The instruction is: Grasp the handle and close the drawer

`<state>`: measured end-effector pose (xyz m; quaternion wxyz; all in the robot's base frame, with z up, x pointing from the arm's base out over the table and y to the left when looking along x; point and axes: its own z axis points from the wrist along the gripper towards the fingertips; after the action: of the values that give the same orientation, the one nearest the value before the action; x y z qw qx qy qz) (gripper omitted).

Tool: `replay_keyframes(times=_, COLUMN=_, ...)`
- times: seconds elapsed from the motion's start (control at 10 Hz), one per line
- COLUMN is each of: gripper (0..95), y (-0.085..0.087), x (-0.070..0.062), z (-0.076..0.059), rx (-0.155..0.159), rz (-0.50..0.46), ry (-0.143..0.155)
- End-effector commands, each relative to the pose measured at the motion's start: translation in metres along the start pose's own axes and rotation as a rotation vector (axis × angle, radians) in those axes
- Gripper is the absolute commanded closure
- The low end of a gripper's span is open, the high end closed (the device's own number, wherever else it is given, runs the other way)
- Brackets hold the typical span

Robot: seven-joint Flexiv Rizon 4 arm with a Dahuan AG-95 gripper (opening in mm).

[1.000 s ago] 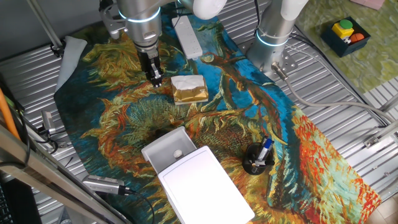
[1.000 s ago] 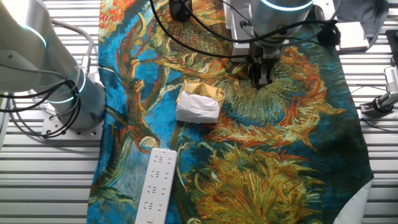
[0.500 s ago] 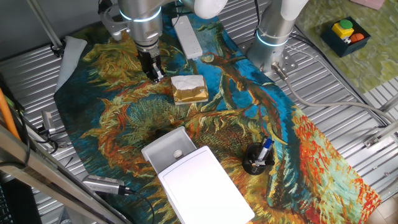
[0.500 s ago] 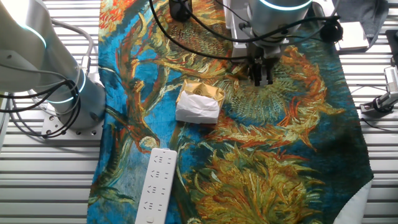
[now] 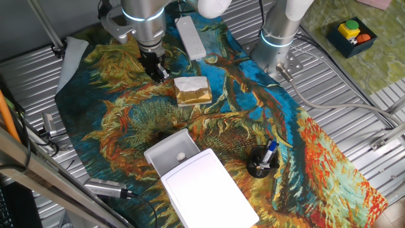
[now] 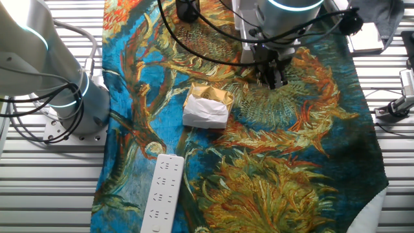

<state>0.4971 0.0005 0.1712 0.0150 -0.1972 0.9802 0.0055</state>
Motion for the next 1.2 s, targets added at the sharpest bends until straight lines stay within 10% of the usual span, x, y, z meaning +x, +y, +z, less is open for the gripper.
replay_keyframes(times=0.1, gripper=95.0, y=-0.002, x=-0.004, z=-0.001, rx=0.008, rz=-0.148, ry=-0.008)
replay_keyframes(times=0.6, gripper=95.0, y=-0.012, x=-0.027, z=-0.008, rx=0.038, rz=-0.326, ry=-0.041)
replay_keyframes(times=0.7, gripper=38.0, y=-0.014, x=-0.03, z=-0.01, rx=0.052, rz=-0.38, ry=-0.06)
replay_keyframes(times=0.8, gripper=57.0, y=-0.014, x=-0.033, z=-0.011, rx=0.059, rz=-0.41, ry=-0.06)
replay_keyframes(times=1.2, gripper=57.0, y=-0.024, x=-0.051, z=-0.015, rx=0.043, rz=-0.585, ry=-0.068)
